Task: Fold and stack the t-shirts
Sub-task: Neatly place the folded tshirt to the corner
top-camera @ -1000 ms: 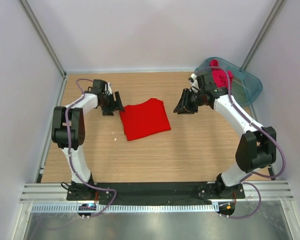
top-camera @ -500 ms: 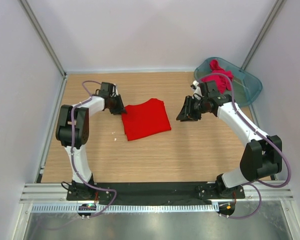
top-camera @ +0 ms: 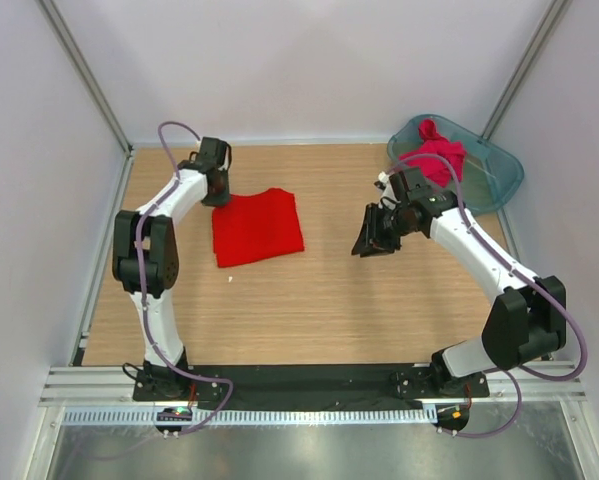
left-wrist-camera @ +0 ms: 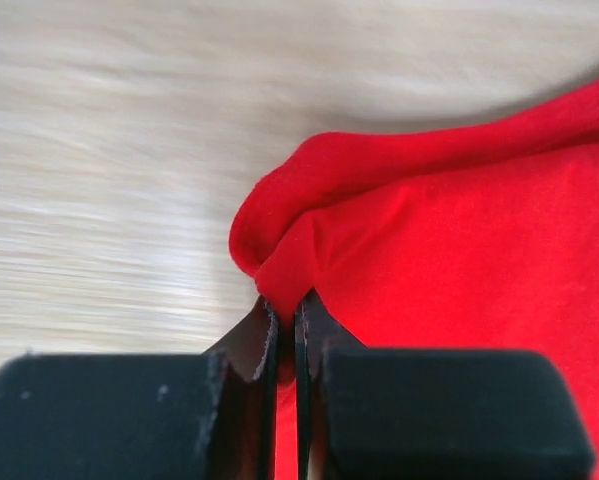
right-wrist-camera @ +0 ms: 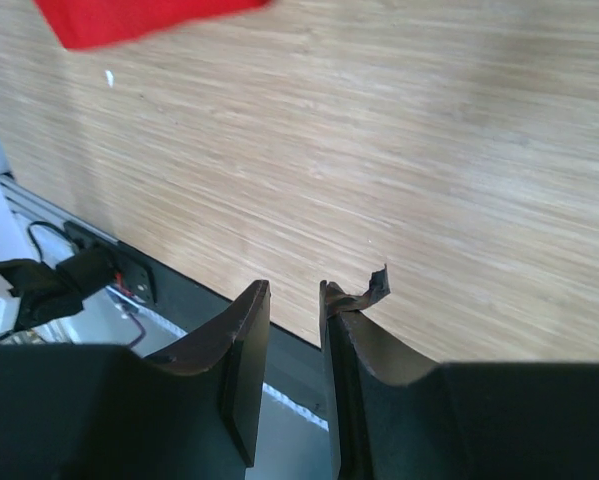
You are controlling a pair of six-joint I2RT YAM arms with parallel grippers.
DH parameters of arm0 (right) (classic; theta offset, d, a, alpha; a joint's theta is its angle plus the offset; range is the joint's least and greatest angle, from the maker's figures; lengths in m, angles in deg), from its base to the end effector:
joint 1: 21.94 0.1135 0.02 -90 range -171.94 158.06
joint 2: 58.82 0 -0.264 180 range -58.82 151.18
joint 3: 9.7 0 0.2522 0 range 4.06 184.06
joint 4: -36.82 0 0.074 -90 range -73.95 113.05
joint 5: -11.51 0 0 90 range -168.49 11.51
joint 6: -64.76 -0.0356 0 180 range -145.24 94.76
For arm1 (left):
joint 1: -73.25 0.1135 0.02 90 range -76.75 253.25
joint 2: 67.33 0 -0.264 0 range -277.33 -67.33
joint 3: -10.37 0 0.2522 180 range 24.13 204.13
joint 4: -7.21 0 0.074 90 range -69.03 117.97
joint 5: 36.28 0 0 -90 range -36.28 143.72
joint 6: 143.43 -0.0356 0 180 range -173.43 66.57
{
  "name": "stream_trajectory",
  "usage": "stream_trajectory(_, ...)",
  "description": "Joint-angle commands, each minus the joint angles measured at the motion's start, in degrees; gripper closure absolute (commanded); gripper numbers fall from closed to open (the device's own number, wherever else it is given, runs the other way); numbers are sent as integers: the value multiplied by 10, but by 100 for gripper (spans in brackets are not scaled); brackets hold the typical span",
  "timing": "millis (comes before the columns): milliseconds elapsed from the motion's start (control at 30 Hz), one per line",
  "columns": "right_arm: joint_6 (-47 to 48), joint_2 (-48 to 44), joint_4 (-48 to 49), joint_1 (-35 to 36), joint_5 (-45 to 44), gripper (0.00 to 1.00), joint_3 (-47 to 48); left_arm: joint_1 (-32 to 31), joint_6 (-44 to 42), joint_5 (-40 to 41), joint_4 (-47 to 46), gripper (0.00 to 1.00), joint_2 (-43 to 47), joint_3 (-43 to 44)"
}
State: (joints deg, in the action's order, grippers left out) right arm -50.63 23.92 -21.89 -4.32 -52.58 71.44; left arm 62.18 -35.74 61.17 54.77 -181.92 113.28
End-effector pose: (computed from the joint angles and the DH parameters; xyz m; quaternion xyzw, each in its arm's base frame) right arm 0.2729 0.1030 0.2762 0.0065 0.9437 0.2931 0.1529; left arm 0.4256 -0.0786 0.2086 -0.0728 0.9596 -0.0051 0.2719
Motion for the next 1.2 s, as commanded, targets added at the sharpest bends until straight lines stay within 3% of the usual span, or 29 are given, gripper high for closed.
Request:
stream_trajectory(0, 20, -15, -65, 23, -57, 66, 41, 5, -122, 165, 47, 100, 6, 60)
stream_trajectory(167, 31, -12, -77, 34, -70, 67, 10, 21, -255, 284, -33, 100, -41, 98)
stream_trajectory(333, 56, 7, -95, 37, -98, 69, -1, 51, -344, 346, -74, 100, -145, 214)
stream_trajectory(433, 68, 31, -101, 37, -111, 69, 9, 71, -416, 374, -149, 100, -191, 257)
stream_trajectory(667, 74, 94, -113, 37, -115, 72, 35, 133, -414, 351, -217, 100, -248, 341)
stream_trajectory(767, 69, 115, -110, 30, -113, 73, 40, 134, -457, 322, -304, 100, -263, 345)
stream_trajectory(867, 62, 134, -98, 26, -105, 74, 46, 146, -428, 290, -327, 100, -286, 369)
stream_trajectory(1167, 38, 165, -54, 22, -90, 76, 42, 166, -458, 235, -414, 100, -335, 391)
